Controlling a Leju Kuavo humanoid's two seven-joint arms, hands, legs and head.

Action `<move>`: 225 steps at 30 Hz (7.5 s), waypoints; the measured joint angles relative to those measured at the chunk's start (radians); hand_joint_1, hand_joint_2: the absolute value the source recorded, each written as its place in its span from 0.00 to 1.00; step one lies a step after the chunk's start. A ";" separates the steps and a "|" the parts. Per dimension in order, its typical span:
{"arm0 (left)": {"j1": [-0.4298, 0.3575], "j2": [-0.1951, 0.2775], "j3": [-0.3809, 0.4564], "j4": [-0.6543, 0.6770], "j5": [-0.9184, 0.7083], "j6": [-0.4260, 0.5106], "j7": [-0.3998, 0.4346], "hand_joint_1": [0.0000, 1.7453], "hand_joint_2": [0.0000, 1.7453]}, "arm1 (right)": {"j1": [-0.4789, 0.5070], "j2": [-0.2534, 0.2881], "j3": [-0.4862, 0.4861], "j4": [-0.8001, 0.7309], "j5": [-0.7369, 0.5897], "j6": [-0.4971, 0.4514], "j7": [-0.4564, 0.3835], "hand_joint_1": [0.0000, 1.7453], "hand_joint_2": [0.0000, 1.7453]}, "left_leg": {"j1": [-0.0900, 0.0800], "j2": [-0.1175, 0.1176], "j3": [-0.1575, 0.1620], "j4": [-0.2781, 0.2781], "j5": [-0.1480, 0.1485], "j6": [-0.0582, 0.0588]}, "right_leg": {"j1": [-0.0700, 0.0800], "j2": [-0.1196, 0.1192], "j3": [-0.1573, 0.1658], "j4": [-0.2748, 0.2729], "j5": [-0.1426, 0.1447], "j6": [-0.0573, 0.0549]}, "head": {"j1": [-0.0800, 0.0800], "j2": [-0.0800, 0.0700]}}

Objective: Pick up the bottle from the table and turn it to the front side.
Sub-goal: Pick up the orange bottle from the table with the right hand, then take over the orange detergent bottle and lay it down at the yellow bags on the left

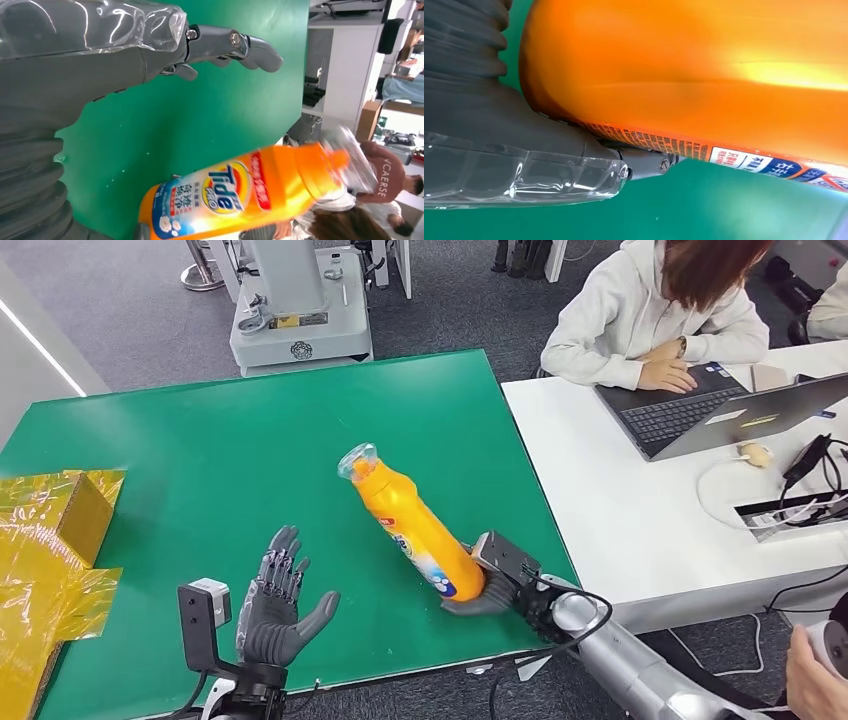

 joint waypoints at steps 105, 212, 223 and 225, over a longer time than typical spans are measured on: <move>-0.476 0.000 -0.235 0.096 0.394 0.011 0.087 0.00 1.00 | 0.183 0.109 0.033 -0.252 0.351 -0.393 -0.017 1.00 1.00 | 0.000 0.000 -0.003 0.000 0.001 0.000 | 0.000 0.000 -0.004 0.000 0.001 -0.001 | 0.000 0.000; -0.992 0.285 -0.637 0.461 -1.253 0.158 0.328 1.00 1.00 | 0.298 0.125 -0.140 -0.475 0.191 -0.389 -0.231 0.00 1.00 | 0.000 0.000 -0.004 0.001 0.002 -0.001 | 0.000 0.001 -0.004 0.001 0.001 -0.001 | 0.000 0.000; -0.998 0.364 -0.638 0.467 -1.282 0.048 0.403 1.00 1.00 | 0.323 0.141 -0.179 -0.495 0.211 -0.368 -0.247 0.00 1.00 | 0.001 0.002 -0.003 0.000 0.002 -0.001 | 0.000 0.002 -0.005 0.001 0.001 -0.001 | 0.000 0.000; -0.999 0.382 -0.638 0.469 -1.285 0.033 0.419 1.00 1.00 | 0.327 0.145 -0.186 -0.496 0.211 -0.369 -0.247 0.00 1.00 | 0.001 0.002 -0.003 0.000 0.002 -0.001 | 0.001 0.002 -0.005 0.001 0.001 -0.001 | 0.000 0.000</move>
